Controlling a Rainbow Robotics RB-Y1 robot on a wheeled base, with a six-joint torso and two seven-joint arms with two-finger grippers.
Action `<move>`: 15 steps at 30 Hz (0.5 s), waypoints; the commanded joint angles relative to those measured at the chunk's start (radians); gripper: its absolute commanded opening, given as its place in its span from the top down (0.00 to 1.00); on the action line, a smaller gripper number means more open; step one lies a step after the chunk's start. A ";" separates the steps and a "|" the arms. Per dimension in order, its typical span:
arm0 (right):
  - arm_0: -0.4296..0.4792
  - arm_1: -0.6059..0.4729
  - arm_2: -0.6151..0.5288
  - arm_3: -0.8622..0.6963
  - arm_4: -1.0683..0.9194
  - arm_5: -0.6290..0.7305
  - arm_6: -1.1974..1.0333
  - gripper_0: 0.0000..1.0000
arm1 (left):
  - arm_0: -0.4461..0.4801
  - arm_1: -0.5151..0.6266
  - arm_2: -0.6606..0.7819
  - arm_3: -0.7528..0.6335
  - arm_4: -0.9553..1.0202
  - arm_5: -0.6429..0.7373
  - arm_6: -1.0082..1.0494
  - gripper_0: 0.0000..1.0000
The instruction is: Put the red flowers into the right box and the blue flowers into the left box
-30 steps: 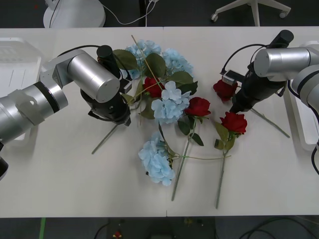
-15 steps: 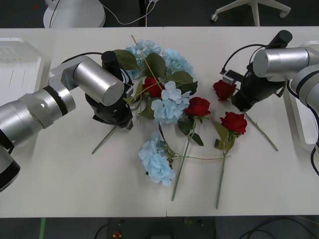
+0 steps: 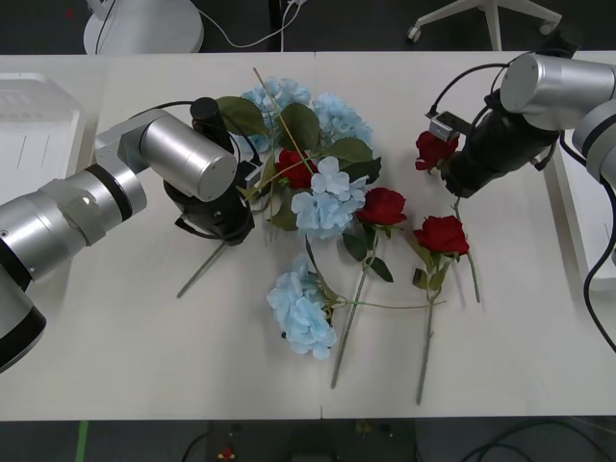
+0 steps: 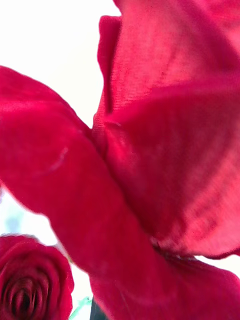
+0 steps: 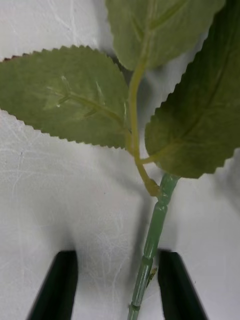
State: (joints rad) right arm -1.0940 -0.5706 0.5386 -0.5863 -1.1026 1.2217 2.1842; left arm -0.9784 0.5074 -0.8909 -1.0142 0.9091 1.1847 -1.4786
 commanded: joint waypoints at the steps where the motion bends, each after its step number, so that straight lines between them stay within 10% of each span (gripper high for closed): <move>1: -0.135 -0.074 -0.042 -0.006 -0.016 0.073 -0.061 1.00 | -0.031 -0.009 -0.010 0.002 -0.004 -0.034 -0.060 1.00; 15: -0.244 -0.293 -0.037 -0.018 0.297 0.025 -0.054 1.00 | -0.031 0.109 0.050 -0.142 -0.003 -0.071 -0.095 1.00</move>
State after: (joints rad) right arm -1.2875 -0.7948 0.5085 -0.5848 -0.8727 1.2743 2.1325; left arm -0.9785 0.5507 -0.8897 -1.0723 0.9067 1.1191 -1.4794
